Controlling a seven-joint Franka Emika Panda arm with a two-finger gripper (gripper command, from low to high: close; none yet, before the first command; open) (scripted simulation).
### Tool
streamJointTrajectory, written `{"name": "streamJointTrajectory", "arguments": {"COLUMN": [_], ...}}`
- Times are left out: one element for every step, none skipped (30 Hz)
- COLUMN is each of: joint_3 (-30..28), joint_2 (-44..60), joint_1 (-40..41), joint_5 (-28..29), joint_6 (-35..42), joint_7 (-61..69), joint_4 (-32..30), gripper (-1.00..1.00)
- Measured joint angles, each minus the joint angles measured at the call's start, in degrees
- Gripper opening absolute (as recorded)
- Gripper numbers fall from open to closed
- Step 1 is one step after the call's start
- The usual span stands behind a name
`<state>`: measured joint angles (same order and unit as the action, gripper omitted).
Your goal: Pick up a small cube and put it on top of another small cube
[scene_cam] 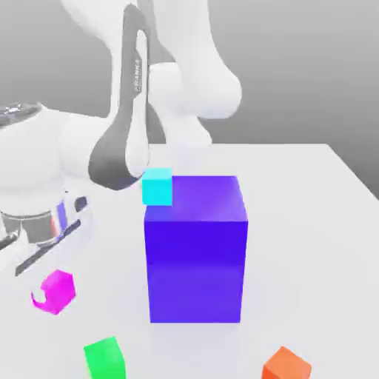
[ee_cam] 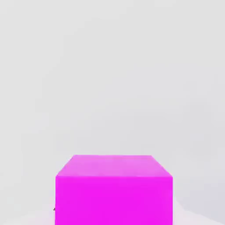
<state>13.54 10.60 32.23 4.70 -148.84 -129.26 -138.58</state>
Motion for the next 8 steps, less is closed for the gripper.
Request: {"name": "streamJointTrajectory", "arguments": {"joint_3": [0.48,0.45,0.1,-0.5,-1.12,-1.12,-1.12,-1.12], "joint_2": [1.17,2.75,4.57,6.51,8.28,8.28,8.28,8.28], "joint_1": [-0.94,-1.6,-2.17,-2.79,-3.37,-3.37,-3.37,-3.37], "joint_5": [0.78,1.71,2.72,3.76,4.68,4.68,4.68,4.68], "joint_6": [-0.32,-1.4,-2.85,-4.5,-6.02,-6.02,-6.02,-6.02], "joint_7": [0.03,-0.34,-0.91,-1.58,-2.2,-2.2,-2.2,-2.2], "joint_4": [0.86,1.36,1.68,1.91,2.06,2.06,2.06,2.06], "gripper": [-1.0,-1.0,-1.0,-1.0,1.0,1.0,1.0,1.0]}}
